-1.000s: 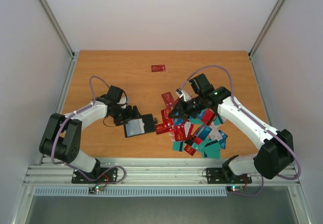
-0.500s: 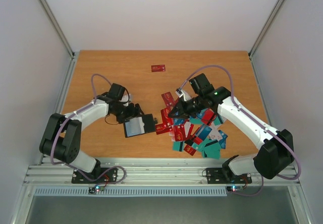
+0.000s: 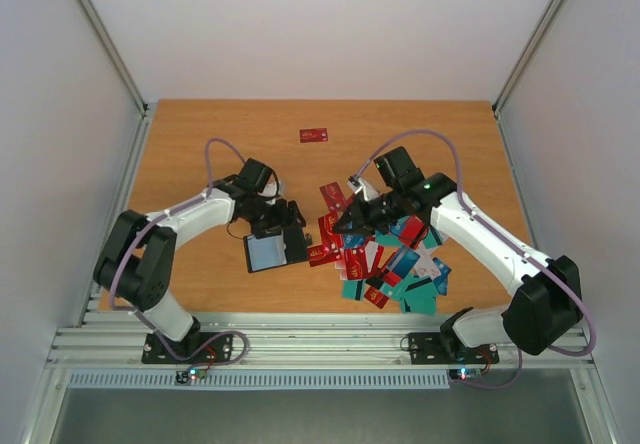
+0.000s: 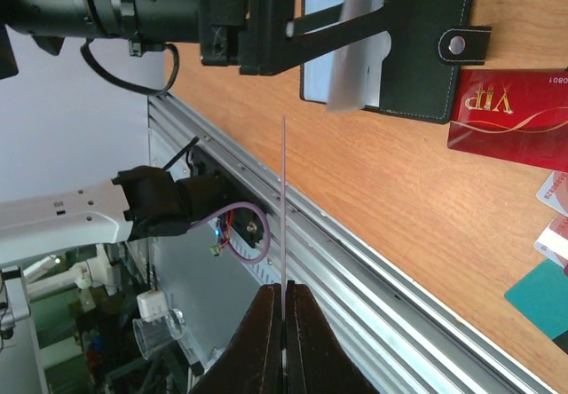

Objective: Put the credit cards into the card holder

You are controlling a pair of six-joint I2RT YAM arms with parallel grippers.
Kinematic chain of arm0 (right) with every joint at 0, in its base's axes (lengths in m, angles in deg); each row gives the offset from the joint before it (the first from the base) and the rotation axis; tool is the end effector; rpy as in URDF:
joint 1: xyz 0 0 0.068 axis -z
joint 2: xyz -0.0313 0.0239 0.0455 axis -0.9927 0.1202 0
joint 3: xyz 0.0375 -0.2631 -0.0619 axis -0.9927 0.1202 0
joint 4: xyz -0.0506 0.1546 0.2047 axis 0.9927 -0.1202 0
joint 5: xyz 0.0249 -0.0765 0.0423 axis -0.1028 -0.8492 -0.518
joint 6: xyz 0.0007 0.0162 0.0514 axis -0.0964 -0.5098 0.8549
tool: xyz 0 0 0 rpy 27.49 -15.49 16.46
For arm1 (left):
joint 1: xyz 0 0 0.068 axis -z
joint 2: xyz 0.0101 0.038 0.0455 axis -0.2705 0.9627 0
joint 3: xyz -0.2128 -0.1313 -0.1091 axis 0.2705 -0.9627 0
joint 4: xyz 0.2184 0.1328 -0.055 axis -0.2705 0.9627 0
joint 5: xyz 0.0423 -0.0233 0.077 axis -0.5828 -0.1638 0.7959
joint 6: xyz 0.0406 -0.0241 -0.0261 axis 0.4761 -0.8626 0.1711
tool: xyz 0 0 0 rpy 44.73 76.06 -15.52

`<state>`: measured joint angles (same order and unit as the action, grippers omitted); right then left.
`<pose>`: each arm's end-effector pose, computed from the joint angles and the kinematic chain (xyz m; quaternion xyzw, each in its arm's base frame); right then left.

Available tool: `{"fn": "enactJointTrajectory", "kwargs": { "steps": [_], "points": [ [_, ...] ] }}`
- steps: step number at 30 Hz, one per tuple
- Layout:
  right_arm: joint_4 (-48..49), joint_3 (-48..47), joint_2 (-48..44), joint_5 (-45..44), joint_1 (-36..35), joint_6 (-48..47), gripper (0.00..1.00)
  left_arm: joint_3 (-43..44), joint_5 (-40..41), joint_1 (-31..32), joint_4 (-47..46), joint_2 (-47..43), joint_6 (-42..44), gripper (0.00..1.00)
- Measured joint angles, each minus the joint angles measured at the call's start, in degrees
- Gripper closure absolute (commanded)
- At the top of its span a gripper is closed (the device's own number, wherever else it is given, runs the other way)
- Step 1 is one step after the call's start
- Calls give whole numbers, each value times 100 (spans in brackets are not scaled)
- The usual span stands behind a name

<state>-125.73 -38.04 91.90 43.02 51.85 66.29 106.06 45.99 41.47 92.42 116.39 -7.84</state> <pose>0.2185 0.1620 0.2894 -0.3105 0.8395 0.4271 0.1283 0.2677 -0.1476 0.1829 -0.0179 0.9502 -0.3048 0.0625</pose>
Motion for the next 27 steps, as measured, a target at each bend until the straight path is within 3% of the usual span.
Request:
{"fn": "enactJointTrajectory", "kwargs": {
  "steps": [13, 27],
  "points": [
    [511, 249, 271, 111, 0, 190, 99, 297, -555, 74, -708, 1034, -603, 19],
    [1919, 315, 1637, 761, -199, 566, 99, 319, -723, 74, -901, 1141, -798, 20]
  ]
}}
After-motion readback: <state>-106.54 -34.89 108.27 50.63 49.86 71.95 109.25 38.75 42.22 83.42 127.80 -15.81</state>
